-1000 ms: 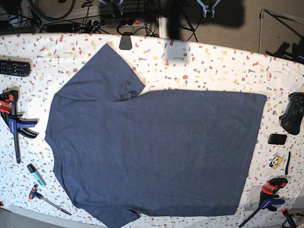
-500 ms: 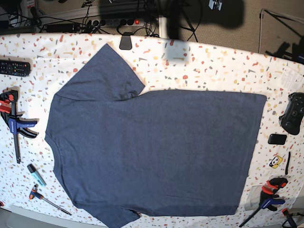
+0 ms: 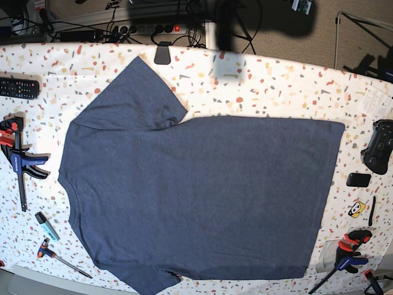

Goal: Fold the T-shirt properly

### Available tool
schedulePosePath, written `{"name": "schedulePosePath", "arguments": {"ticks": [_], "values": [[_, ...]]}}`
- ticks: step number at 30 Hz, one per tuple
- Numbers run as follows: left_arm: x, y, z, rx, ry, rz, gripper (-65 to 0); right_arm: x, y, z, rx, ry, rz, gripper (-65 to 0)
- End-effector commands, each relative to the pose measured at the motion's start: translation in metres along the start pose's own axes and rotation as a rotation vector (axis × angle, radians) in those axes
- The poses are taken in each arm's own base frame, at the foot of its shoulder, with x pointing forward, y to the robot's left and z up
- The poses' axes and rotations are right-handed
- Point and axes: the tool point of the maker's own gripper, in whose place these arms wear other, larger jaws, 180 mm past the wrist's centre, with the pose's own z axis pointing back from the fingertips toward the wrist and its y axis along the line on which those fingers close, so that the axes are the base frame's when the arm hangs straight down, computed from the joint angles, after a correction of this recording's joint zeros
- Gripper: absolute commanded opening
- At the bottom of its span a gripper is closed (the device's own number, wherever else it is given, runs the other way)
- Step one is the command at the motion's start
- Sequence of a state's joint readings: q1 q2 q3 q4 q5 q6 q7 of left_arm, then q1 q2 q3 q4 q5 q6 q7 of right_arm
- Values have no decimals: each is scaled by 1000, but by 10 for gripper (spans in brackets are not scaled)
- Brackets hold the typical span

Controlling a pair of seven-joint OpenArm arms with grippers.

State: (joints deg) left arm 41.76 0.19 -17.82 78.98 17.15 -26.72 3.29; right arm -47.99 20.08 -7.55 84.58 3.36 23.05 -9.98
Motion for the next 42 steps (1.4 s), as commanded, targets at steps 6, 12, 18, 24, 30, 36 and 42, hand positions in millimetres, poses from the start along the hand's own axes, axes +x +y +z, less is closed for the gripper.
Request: {"name": "schedulePosePath", "arguments": {"ticks": [6, 12, 18, 24, 30, 36, 42], "values": [[49, 11, 39, 56, -125, -128, -557, 13, 2, 34, 7, -7, 97, -624], [86, 17, 64, 63, -164, -279, -557, 33, -13, 66, -82, -19, 245, -624], [127, 26, 81, 78, -213, -437, -557, 63, -36, 98, -237, -49, 397, -624], [154, 10, 87, 50, -245, -695, -548, 96, -57, 119, -360, -89, 464, -624], [176, 11, 79, 88, -261, -883, -490, 119, -68, 135, -439, -146, 449, -624], [210, 33, 77, 158, -300, -967, -382, 121, -74, 138, -487, -129, 505, -624], [249, 48, 79, 223, -369, -1028, -381, 123, -78, 141, -513, -137, 498, -624]]}}
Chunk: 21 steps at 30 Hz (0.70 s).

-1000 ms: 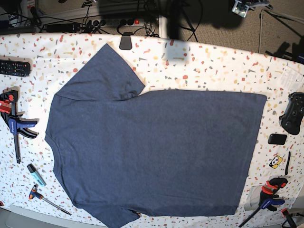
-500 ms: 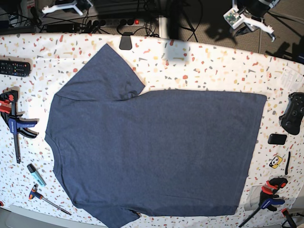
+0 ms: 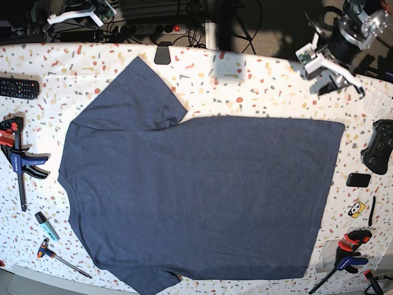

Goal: Fold the T-shirt properly
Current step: 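Move the left gripper down to the shirt's shoulder corner and grasp it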

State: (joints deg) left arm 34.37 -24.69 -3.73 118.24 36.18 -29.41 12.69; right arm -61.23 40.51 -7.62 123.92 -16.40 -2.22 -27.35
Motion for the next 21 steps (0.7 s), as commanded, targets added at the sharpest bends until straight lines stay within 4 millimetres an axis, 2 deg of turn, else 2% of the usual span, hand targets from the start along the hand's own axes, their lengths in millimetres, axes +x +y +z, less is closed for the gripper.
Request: {"name": "schedulePosePath", "arguments": {"ticks": [1, 6, 11, 15, 21], "values": [[6, 15, -1, 42, -25, -13, -381, 7, -8, 3, -36, -26, 7, -624], [4, 47, -21, 107, -27, -19, -381, 15, -26, 1, -122, -52, 55, -624], [-22, 59, -53, 86, 17, 4, -381, 22, -36, -2, -158, -72, 47, -624], [-46, 61, -69, 57, 63, 12, -381, 22, -37, -2, -160, -73, 46, -624], [-58, 48, -86, -20, 90, -61, -381, 18, -36, -3, -161, -51, 41, -624]]}}
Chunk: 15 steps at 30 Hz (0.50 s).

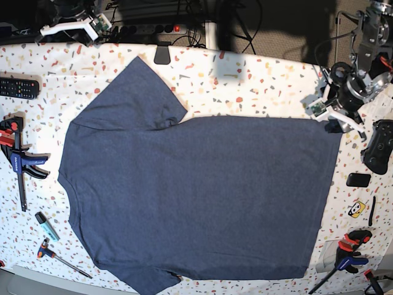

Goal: Fold the T-shirt properly
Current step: 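Move the left gripper down to the shirt's shoulder corner and grasp it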

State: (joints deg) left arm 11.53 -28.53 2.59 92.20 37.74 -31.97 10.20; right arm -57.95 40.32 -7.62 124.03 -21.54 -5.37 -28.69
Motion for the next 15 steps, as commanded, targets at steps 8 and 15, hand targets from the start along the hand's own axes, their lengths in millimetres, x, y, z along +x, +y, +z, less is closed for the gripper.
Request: {"name": "schedulePosePath", "arguments": {"ticks": [8, 15], "values": [[-9, 17, -15, 5, 18, -33, -381, -2, -13, 3, -64, 24, -28, -624], [-23, 13, -25, -23, 30, -8, -384, -2, -14, 3, -67, 23, -30, -624]]}}
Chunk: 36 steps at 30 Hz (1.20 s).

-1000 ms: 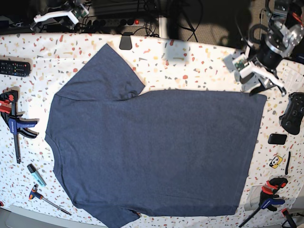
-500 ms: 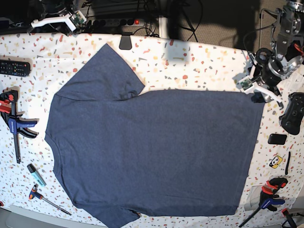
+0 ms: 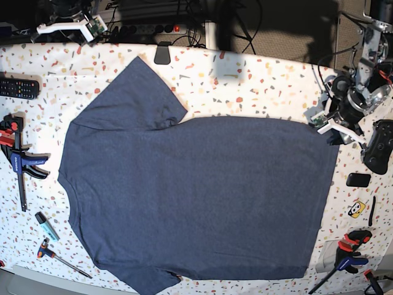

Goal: Fold the T-shirt properly
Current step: 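Move the left gripper down to the shirt's shoulder corner and grasp it, then move the right gripper to the sleeve-shoulder edge and grasp it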

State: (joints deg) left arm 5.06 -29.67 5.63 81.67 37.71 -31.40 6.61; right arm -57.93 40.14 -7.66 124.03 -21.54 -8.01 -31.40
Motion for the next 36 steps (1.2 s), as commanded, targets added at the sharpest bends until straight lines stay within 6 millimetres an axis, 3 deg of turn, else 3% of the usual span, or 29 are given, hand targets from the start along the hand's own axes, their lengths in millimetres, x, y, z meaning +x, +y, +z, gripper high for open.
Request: {"name": "schedulePosePath", "arguments": {"ticks": [1, 6, 8, 10, 18, 19, 23, 25, 29, 36], "values": [[-4, 8, 2, 14, 8, -16, -384, 6, -8, 3, -30, -25, -1, -624], [-6, 5, 1, 3, 9, -12, -428, 6, -8, 3, -31, -25, 0, -624], [-6, 0, 1, -26, 6, -13, -506, 7, -9, 3, -36, -28, 8, -624], [-3, -6, 1, -52, -7, -10, -649, 8, -12, 3, -52, -35, 30, -624], [15, -38, -4, -96, -40, 52, -650, 11, -16, 3, -77, -50, 82, -623], [16, -39, -5, -96, -44, 55, -650, 12, -15, 3, -71, -50, 86, -600], [16, -38, -6, -94, -37, 57, -650, 16, -16, 1, -70, -66, 104, -357], [16, -38, -6, -93, -35, 57, -650, 23, -20, -1, -84, -95, 104, -289], [16, -38, -6, -94, -36, 57, -650, 40, -18, -19, -42, -164, 179, -290], [14, -37, -6, -86, -24, 57, -650, 28, -30, -61, -46, -115, 223, -290]]}}
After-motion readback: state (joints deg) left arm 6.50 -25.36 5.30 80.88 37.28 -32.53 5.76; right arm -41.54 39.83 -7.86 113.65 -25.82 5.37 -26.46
